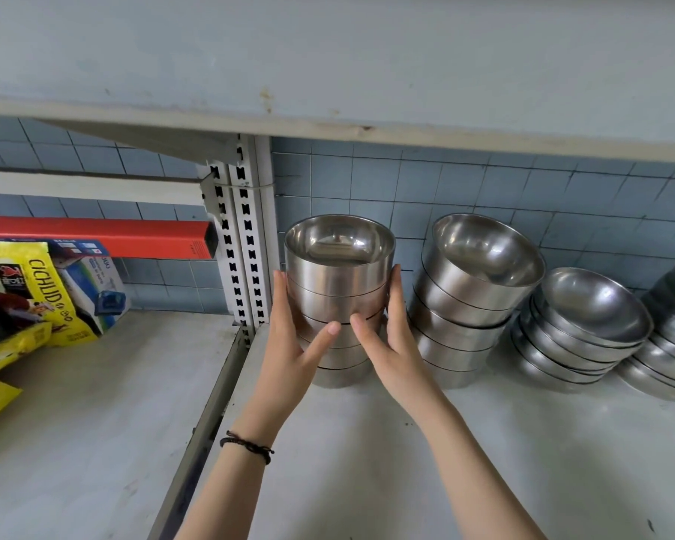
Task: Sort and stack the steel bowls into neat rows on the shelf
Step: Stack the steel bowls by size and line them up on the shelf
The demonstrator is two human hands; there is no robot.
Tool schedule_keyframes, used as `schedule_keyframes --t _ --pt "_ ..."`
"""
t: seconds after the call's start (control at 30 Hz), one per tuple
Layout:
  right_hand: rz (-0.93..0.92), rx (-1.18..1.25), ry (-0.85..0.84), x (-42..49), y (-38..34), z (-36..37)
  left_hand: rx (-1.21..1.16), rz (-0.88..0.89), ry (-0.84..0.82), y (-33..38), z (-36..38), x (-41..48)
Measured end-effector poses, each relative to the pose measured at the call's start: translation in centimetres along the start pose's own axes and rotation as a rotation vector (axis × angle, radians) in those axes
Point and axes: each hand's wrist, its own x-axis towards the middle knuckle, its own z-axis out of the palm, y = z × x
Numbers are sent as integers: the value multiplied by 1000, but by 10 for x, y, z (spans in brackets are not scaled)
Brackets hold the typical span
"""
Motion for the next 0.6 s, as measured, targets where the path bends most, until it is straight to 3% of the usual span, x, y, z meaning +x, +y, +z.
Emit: schedule_keyframes --t 0.23,0.6 --pt "13 -7 31 -3 -5 1 -84 13 -9 3 4 0" --pt "-11 -89 67 0 -3 2 -6 23 -8 -2 -5 4"
